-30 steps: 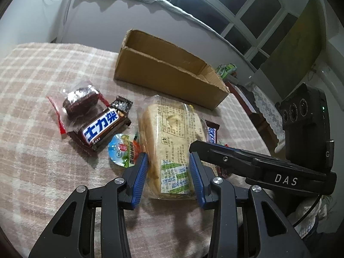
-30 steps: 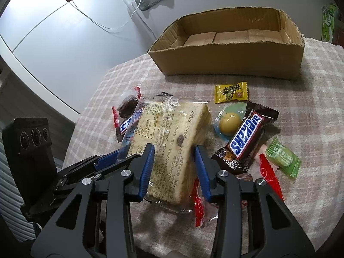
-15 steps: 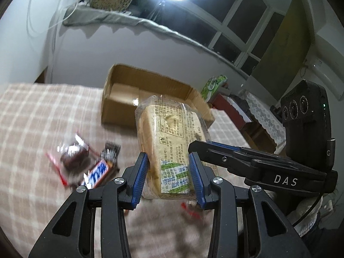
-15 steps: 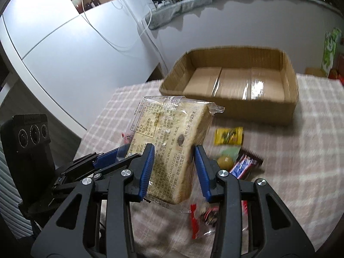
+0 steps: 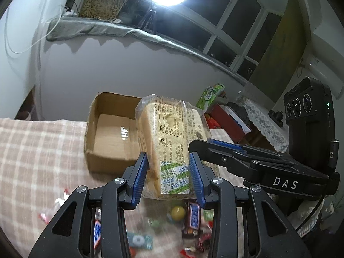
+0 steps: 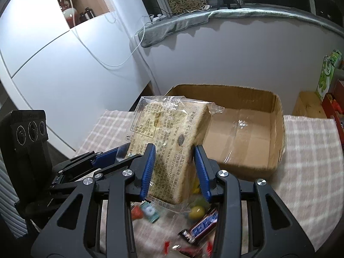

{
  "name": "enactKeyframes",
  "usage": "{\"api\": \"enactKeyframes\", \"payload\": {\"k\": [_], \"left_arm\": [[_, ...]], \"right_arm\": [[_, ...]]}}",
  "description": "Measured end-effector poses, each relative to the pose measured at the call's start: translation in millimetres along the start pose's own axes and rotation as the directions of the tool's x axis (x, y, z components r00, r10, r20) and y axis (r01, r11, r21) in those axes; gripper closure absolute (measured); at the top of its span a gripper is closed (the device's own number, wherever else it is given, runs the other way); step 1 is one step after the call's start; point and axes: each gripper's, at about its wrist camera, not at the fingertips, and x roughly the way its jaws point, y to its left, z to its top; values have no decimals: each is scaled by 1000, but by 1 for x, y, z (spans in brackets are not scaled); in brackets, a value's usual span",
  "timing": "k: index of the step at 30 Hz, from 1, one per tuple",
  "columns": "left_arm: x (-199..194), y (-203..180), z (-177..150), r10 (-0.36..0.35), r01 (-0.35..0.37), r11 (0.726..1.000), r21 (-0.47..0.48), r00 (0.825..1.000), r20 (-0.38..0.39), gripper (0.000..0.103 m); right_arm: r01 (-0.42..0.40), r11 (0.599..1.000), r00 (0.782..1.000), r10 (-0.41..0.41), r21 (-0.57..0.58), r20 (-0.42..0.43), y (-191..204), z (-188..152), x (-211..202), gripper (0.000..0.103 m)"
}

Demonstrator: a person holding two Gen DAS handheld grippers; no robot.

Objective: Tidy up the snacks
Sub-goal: 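Carry the bread loaf into the cardboard box and open both grippers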

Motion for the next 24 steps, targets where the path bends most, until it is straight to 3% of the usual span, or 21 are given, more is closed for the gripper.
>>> {"api": "enactKeyframes", "payload": {"k": [12, 24], "left_arm": [[47, 15, 30, 13, -14, 1000, -10, 999, -37, 66], [76, 28, 31, 45, -48, 998, -28, 994, -103, 65]], "right_arm": [[-6, 999, 1000, 7, 33, -28, -37, 36, 42, 63], [8, 999, 996, -5, 41, -87, -57, 39, 76, 63]]}}
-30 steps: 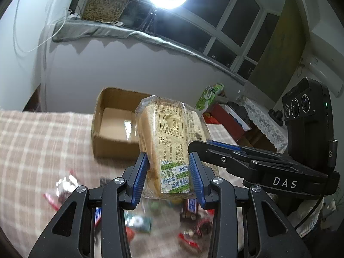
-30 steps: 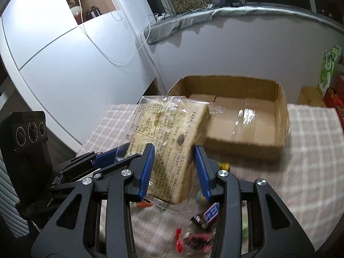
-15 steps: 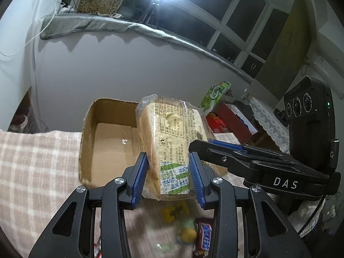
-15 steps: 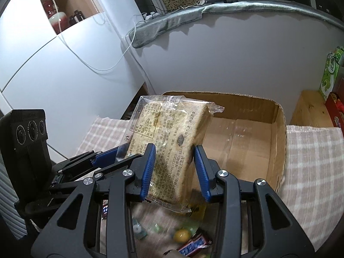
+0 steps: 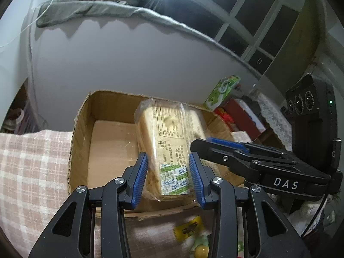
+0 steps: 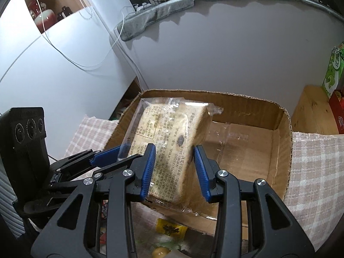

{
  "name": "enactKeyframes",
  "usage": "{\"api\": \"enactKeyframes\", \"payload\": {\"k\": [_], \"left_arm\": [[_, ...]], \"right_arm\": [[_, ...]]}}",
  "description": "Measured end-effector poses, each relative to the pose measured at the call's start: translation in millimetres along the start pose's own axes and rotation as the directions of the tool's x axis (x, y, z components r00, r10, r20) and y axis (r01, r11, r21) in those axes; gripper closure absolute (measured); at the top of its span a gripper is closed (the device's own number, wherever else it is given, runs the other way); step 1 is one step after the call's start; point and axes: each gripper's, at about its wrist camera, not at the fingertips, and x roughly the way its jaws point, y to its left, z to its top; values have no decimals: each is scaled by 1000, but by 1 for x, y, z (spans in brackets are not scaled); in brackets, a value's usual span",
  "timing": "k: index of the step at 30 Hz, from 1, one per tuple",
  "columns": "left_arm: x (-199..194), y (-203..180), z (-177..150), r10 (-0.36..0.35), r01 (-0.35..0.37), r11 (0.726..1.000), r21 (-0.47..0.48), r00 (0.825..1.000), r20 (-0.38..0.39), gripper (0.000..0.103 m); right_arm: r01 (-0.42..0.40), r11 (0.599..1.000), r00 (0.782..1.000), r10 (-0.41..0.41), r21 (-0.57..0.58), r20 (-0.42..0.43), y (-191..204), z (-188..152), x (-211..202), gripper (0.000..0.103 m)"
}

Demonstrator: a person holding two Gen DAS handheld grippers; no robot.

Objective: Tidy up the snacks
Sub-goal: 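Carry the bread loaf into the cardboard box and open both grippers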

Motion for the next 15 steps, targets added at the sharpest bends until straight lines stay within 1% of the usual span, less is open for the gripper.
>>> {"api": "enactKeyframes", "payload": {"k": [1, 3, 4, 9, 15], "left_arm": [[1, 2, 0, 21, -21, 1000, -5, 1000, -7, 61], [2, 5, 0, 30, -30, 999, -13, 1000, -9, 61], [0, 6, -1, 30, -30, 999, -18, 1000, -7, 61], [-10, 3, 0, 32, -31, 999, -9, 999, 8, 61], [-35, -1, -2, 33, -33, 999, -4, 999, 42, 61]], "right_arm": [[11, 1000, 1000, -11, 0, -5, 0, 1, 3, 63], [33, 999, 999, -33, 1, -7, -2, 3, 5, 57], [37, 999, 999, -37, 1, -6, -3, 2, 5, 57], [43, 999, 999, -43, 11, 6, -5, -3, -4, 57], [61, 998, 998, -61, -9, 30, 4, -7, -24, 57]]}}
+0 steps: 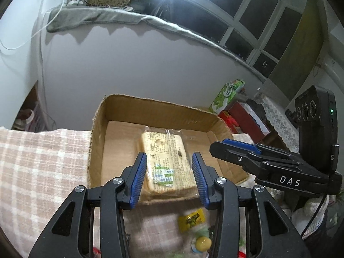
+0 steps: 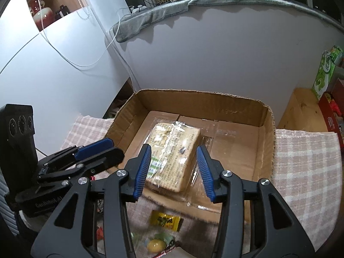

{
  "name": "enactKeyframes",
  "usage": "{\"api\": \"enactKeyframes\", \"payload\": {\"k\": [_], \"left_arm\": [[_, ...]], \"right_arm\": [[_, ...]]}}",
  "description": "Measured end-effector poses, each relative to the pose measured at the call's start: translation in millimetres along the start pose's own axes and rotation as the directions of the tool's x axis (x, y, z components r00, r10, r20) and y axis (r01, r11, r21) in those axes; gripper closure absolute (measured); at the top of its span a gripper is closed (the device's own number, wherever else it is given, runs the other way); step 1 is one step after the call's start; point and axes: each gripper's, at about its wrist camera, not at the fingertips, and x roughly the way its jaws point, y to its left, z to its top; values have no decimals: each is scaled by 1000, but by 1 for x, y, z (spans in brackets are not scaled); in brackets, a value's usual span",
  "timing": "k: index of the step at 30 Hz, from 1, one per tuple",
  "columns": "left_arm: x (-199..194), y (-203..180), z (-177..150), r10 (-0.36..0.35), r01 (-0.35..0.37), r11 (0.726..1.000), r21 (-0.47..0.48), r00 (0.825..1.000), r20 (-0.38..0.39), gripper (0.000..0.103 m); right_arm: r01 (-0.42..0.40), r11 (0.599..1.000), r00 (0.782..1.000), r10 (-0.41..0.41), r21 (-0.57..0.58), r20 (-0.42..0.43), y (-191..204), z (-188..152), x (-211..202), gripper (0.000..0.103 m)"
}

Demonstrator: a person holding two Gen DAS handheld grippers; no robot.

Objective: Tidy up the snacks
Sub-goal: 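Carry the bread loaf into the cardboard box and open both grippers, then grasp the green candy packet with the right gripper while the left grasps the blue jelly cup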

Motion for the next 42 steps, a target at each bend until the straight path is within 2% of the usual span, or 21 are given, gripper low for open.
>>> {"api": "enactKeyframes", "payload": {"k": [9, 14, 20, 32, 42], "left_arm": [[-55, 2, -19, 26, -26, 1000, 5, 998, 59, 61], [-79, 14, -39, 50, -49, 999, -14, 996, 68, 61], [-99, 31, -73, 87, -85, 995, -43, 995, 51, 61], [-92, 38, -144, 50, -58, 991, -118, 996, -71, 61], [-70, 32, -158, 40, -57, 992, -112, 988, -148, 61]], "right_arm": [[16, 999, 999, -15, -36, 39, 15, -25, -45, 57], [17, 999, 1000, -16, -50, 26, 20, -55, -66, 57], [59, 995, 998, -58, -81, 12, 22, -95, -82, 57], [135, 986, 983, -146, -96, -115, -7, -156, -66, 57], [122, 976, 965, -160, -182, -206, -9, -166, -39, 57]]}}
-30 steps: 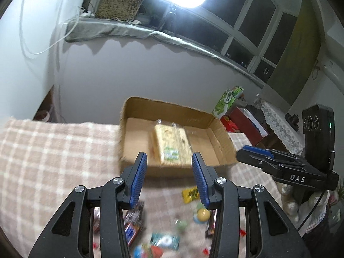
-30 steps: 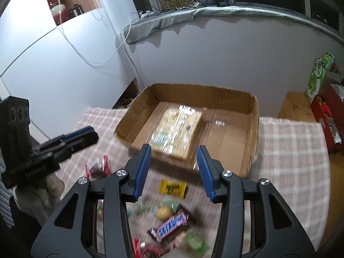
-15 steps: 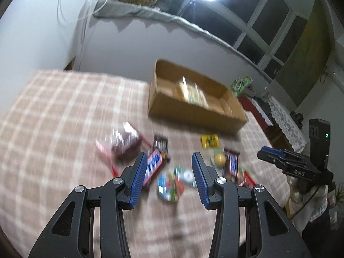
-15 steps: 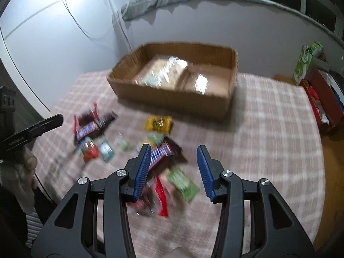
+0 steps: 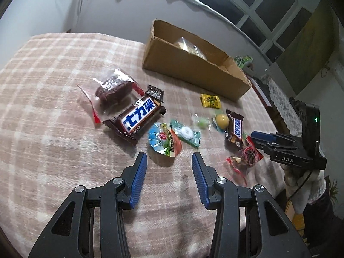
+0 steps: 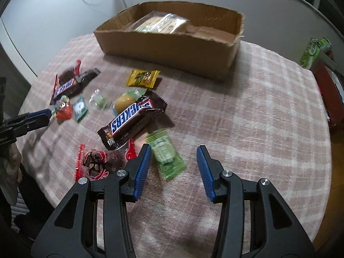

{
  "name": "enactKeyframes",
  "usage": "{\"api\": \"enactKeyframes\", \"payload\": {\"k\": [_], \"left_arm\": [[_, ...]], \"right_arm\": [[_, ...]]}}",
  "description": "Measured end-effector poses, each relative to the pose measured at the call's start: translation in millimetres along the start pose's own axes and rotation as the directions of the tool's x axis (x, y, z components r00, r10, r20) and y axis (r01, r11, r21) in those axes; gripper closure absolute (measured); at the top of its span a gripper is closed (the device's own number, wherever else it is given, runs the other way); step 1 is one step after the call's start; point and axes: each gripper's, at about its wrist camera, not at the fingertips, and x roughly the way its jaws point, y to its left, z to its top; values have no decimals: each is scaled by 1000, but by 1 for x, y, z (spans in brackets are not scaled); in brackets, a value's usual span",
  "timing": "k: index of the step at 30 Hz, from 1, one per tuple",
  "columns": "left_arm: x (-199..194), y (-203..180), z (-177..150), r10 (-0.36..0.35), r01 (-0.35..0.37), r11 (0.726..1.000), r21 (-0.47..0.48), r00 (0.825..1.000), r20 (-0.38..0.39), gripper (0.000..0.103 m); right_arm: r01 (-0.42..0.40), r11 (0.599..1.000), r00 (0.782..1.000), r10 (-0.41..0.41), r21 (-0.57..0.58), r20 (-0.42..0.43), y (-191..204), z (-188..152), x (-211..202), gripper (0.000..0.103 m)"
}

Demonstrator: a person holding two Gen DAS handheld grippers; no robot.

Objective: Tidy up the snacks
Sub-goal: 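Grasp the green candy packet with the right gripper while the left grasps the blue jelly cup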

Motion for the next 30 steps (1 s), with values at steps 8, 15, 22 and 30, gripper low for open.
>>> {"api": "enactKeyframes", "payload": {"k": [8, 15, 22, 30], "left_arm": [[13, -2, 8, 25, -24, 999, 28, 999, -24, 61], [23, -8, 19, 74, -70, 994, 88, 997, -35, 61], [28, -20, 15, 138, -132, 971, 202, 990, -16, 64], [25, -27, 7, 161, -160, 957, 240, 987, 14, 70]], "right_arm": [[0, 998, 1000, 0, -59, -16, 9, 6, 5, 57], [3, 996, 1000, -5, -87, -22, 10, 8, 5, 57], [5, 995, 1000, -7, -97, -25, 10, 7, 6, 57], [25, 994, 999, -27, -111, -17, 11, 2, 2, 77]]}}
